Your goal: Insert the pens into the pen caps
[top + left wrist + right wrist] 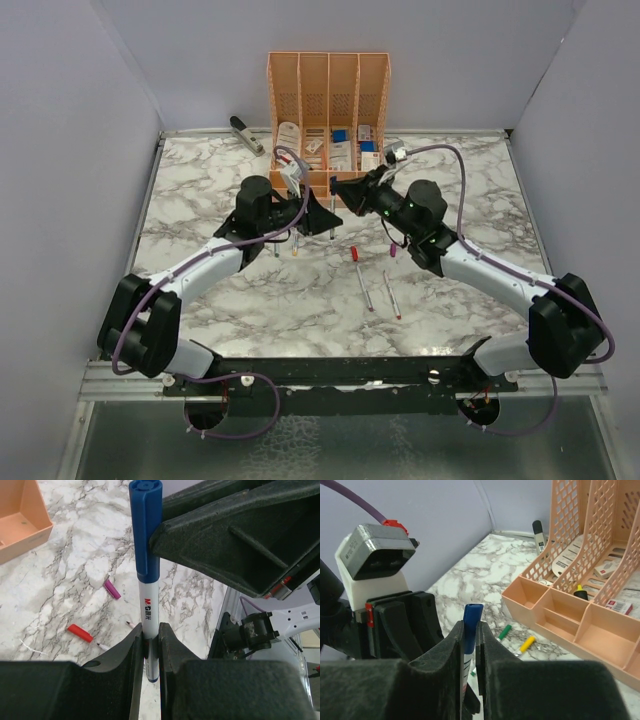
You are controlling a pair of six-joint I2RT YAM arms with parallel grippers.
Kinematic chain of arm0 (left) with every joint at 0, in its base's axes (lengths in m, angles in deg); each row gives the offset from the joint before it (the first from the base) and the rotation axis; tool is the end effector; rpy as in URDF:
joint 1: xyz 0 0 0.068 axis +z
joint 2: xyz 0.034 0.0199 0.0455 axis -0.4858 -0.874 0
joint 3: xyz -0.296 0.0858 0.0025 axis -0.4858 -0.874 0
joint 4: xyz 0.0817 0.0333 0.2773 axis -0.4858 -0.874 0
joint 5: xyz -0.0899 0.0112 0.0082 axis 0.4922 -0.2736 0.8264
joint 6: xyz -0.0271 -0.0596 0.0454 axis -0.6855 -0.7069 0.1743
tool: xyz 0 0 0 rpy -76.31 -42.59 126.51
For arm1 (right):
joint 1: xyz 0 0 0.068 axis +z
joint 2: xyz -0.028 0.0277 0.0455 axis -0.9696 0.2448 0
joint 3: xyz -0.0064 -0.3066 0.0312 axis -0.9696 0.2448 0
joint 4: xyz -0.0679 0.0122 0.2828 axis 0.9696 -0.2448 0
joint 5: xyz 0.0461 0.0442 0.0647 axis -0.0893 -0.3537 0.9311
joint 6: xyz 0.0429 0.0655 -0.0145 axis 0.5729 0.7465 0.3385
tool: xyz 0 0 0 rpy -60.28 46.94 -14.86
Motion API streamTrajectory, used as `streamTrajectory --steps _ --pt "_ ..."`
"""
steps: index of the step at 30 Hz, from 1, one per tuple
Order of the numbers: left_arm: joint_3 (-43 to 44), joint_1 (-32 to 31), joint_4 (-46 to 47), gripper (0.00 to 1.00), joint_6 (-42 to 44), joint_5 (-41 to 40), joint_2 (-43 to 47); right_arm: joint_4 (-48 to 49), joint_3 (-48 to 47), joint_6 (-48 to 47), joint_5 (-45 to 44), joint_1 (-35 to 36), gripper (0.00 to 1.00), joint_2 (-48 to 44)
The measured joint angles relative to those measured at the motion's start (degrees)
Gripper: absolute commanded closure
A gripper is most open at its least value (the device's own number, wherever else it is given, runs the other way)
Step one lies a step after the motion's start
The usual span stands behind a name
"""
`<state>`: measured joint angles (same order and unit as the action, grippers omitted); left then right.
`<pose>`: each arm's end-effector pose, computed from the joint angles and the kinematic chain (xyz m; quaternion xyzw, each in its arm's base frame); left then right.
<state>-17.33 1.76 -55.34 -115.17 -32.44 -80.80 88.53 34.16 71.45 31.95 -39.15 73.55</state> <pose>0.3061 -0.2072 0.2995 0.1703 0.7232 -0.5404 0.3949 0.2956 0.2352 0.3329 -0.1386 0.6795 0.4156 0.5885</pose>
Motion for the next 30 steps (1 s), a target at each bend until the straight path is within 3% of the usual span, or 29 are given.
streamTrajectory --steps 4,9,19,30 --pt "-0.98 0.72 -0.35 1.00 0.72 -1.97 1.16 -4.26 -0.96 -0.52 -0.31 0.90 0.59 0.22" --pt "0.24 2.12 -5.66 1.00 4.37 -6.03 2.43 -9.14 -1.64 -1.90 -2.27 1.70 0.48 0.35" --pt "12.92 2.08 -30.51 1.00 12.26 -15.08 -10.10 -14.51 -6.45 -6.34 -13.11 1.73 0.46 -6.16" --pt "19.15 1.01 -42.45 0.98 12.61 -19.87 -23.41 -19.78 -6.49 -7.41 -18.38 1.73 0.47 -10.34"
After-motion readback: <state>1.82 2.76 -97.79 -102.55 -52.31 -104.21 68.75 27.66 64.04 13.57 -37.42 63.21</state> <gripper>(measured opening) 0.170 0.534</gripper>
